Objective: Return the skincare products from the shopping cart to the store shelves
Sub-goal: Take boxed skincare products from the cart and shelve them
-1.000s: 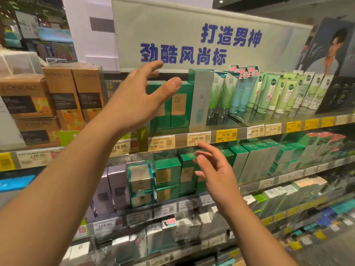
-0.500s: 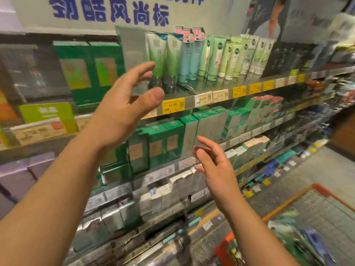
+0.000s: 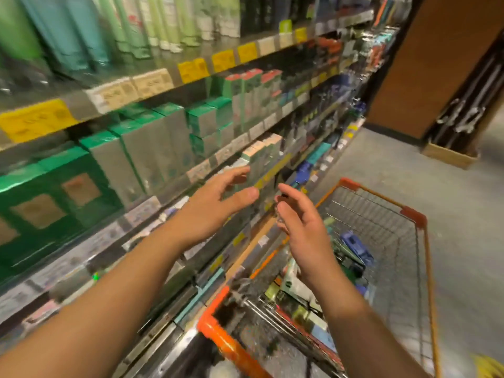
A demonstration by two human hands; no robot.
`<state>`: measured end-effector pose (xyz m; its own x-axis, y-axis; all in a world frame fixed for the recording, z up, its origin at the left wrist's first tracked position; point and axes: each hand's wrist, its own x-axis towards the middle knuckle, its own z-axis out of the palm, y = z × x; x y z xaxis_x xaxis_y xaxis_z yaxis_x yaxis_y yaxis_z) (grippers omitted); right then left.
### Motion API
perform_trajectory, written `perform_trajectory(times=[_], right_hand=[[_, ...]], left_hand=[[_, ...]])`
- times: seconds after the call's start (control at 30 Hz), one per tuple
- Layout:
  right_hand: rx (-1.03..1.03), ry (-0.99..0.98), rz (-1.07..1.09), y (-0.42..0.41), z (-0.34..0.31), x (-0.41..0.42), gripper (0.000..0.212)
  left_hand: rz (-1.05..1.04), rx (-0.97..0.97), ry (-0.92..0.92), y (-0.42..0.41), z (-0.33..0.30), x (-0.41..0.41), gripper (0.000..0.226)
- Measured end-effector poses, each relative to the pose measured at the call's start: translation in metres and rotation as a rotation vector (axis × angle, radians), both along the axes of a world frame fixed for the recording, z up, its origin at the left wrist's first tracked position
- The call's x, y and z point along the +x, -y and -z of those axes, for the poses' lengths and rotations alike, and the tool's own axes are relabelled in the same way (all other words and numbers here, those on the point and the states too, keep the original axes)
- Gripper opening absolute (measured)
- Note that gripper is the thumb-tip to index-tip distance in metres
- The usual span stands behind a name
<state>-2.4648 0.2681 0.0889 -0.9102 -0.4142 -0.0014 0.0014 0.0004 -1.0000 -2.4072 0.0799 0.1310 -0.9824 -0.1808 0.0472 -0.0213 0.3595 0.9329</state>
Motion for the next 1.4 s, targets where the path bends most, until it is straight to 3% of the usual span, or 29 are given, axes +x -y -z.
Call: perform_trajectory(times=[0.2, 0.37, 0.43, 0.5, 0.77, 0.87, 0.97, 1.13, 1.23, 1.33, 1.4], right_hand=[[0.002, 0.139, 0.190, -0.074, 0.054, -0.044, 0.025], [0.054, 0.219, 0.299, -0.121, 0.097, -0.069, 0.026], [0.063, 0.256, 0.342, -0.134, 0.111, -0.075, 0.024], [0.065, 0.301, 0.404, -0.144, 0.123, -0.079, 0.023], [0.195, 0.403, 0.453, -0.170, 0.191, -0.100, 0.055], [0.289, 0.450, 0.416, -0.176, 0.228, -0.117, 0.064], [0.360, 0.487, 0.437, -0.178, 0.274, -0.140, 0.069], [0.451, 0.525, 0.396, -0.177, 0.356, -0.169, 0.078], [0.616, 0.477, 0.330, -0.179, 0.395, -0.184, 0.084], [0.895, 0.399, 0.228, -0.185, 0.427, -0.203, 0.087], [1.026, 0.354, 0.153, -0.188, 0.444, -0.216, 0.090]], left_hand=[[0.166, 0.000, 0.198, -0.076, 0.057, -0.066, 0.098], [0.210, -0.013, 0.334, -0.122, 0.095, -0.094, 0.094], [0.203, 0.010, 0.374, -0.135, 0.110, -0.102, 0.107], [0.200, 0.055, 0.414, -0.145, 0.121, -0.108, 0.100], [0.265, 0.094, 0.531, -0.169, 0.165, -0.141, 0.072], [0.235, 0.089, 0.677, -0.180, 0.191, -0.159, 0.082], [0.195, 0.109, 0.816, -0.188, 0.224, -0.175, 0.066], [0.124, 0.102, 0.878, -0.189, 0.283, -0.187, 0.118], [0.078, 0.081, 0.909, -0.192, 0.300, -0.197, 0.118], [0.057, 0.057, 0.930, -0.193, 0.319, -0.205, 0.132], [0.085, 0.069, 0.922, -0.192, 0.326, -0.206, 0.124]])
